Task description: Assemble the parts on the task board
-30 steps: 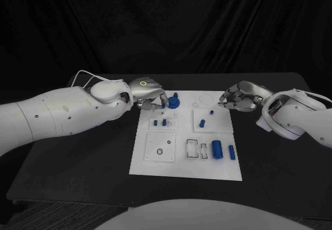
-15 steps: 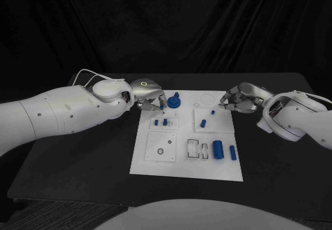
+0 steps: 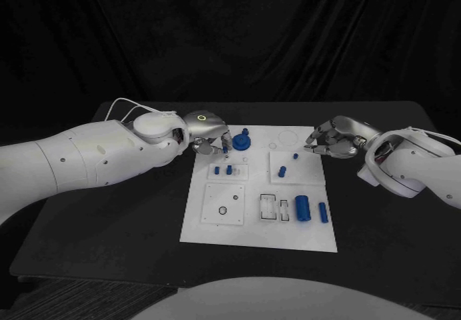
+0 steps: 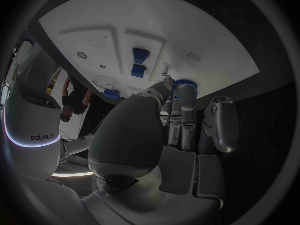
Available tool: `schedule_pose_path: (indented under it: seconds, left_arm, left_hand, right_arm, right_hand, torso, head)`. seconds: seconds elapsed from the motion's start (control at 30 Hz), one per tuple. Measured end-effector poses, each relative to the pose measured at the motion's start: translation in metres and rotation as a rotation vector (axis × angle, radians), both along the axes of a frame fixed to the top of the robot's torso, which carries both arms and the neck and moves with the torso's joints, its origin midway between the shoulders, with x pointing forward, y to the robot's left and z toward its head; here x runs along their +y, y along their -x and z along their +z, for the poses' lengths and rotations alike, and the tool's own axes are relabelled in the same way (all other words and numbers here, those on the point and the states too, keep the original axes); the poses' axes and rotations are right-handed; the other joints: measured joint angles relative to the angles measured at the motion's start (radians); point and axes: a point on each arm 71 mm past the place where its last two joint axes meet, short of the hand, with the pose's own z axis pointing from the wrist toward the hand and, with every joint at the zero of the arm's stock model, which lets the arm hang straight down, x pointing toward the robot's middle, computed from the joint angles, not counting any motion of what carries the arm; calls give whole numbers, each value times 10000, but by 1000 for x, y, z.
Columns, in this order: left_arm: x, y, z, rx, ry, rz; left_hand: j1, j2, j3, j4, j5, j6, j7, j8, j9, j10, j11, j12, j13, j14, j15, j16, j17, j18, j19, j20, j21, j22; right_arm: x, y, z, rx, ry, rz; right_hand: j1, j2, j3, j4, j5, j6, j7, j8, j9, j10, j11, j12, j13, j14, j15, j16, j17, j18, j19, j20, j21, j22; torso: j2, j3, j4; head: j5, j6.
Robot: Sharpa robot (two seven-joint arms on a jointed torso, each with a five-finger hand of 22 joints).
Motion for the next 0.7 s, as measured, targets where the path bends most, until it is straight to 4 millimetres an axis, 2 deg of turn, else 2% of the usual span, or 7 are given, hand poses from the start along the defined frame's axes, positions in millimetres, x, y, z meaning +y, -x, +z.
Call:
schedule_pose_path:
  seconds: [0.7]
  left_arm:
    - [-3, 3, -6, 196, -58, -27]
  left_hand:
    - [0, 0, 0, -1, 0, 0, 0, 0, -11, 0, 0, 0, -8, -35, 36, -45, -39, 1, 1, 0, -36, -2]
  right_arm:
    - [-1, 1, -2, 32, 5, -12]
  right_hand:
    - [0, 0, 0, 0, 0, 0, 0, 0, 0, 0, 0, 0, 0, 0, 0, 0, 0, -1, 0, 0, 0, -2]
  torso:
    - [-13, 13, -14]
  head:
    - [-23, 0]
